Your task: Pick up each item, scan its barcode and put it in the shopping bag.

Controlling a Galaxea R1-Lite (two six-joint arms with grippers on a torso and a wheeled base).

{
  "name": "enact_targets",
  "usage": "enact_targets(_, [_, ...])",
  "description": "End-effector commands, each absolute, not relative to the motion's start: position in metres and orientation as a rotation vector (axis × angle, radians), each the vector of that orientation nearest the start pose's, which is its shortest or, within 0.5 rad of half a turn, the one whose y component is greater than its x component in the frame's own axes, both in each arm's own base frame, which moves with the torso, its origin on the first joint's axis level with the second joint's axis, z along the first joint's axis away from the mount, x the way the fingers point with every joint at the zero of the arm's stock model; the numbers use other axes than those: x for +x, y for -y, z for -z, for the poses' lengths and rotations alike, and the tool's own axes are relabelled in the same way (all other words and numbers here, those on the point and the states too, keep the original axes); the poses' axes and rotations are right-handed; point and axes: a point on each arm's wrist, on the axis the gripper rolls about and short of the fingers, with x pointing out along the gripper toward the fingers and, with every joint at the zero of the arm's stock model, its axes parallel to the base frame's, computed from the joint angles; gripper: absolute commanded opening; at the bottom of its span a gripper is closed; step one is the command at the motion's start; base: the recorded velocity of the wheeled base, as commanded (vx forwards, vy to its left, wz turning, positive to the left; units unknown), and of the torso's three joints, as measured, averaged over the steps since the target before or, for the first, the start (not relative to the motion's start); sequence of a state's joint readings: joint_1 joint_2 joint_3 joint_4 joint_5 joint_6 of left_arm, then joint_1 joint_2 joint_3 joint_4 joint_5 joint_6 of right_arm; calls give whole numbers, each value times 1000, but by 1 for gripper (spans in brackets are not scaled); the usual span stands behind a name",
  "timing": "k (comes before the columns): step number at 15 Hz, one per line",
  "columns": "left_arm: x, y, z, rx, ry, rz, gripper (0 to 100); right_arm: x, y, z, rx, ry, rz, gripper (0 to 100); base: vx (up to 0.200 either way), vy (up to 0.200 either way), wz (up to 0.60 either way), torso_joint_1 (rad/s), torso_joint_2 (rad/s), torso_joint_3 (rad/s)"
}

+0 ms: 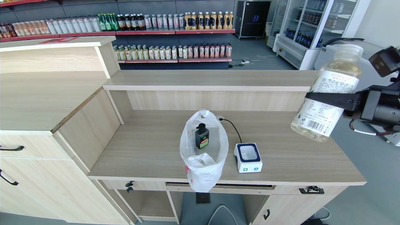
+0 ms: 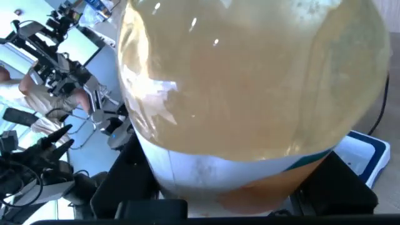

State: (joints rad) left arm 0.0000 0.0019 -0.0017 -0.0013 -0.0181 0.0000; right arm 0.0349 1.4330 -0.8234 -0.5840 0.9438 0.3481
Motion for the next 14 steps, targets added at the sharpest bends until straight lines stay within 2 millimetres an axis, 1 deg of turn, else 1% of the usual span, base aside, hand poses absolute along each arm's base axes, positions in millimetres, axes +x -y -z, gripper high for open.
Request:
enact_targets(1, [-23, 0, -76, 0, 2, 18, 100, 213, -49, -275, 340, -173, -1082, 0, 0, 0, 0, 0, 0, 0])
enact_targets(3, [-23, 0, -76, 0, 2, 18, 100, 202, -62, -280, 341, -173, -1150, 0, 0, 0, 0, 0, 0, 0])
enact_targets(4, [-23, 0, -76, 0, 2, 18, 100, 201, -64, -281, 341, -173, -1161, 0, 0, 0, 0, 0, 0, 0])
enact_targets(5, [-23, 0, -76, 0, 2, 18, 100, 194, -68, -283, 338, -178, -1190, 0, 0, 0, 0, 0, 0, 0])
enact_targets(7, [-23, 0, -76, 0, 2, 18, 100, 186, -71, -288, 342, -195, -1209, 0, 0, 0, 0, 0, 0, 0])
enact_targets(9, [-23, 0, -76, 0, 2, 18, 100, 172, -72, -294, 345, -214, -1235, 0, 0, 0, 0, 0, 0, 0])
enact_targets(10, [-23, 0, -76, 0, 2, 18, 100, 168, -72, -296, 347, -221, -1237, 0, 0, 0, 0, 0, 0, 0])
enact_targets(11, [-23, 0, -76, 0, 2, 18, 100, 161, -71, -301, 350, -235, -1245, 0, 0, 0, 0, 0, 0, 0])
enact_targets(14, [-23, 0, -76, 0, 2, 18, 100, 160, -71, -311, 350, -232, -1246, 0, 0, 0, 0, 0, 0, 0])
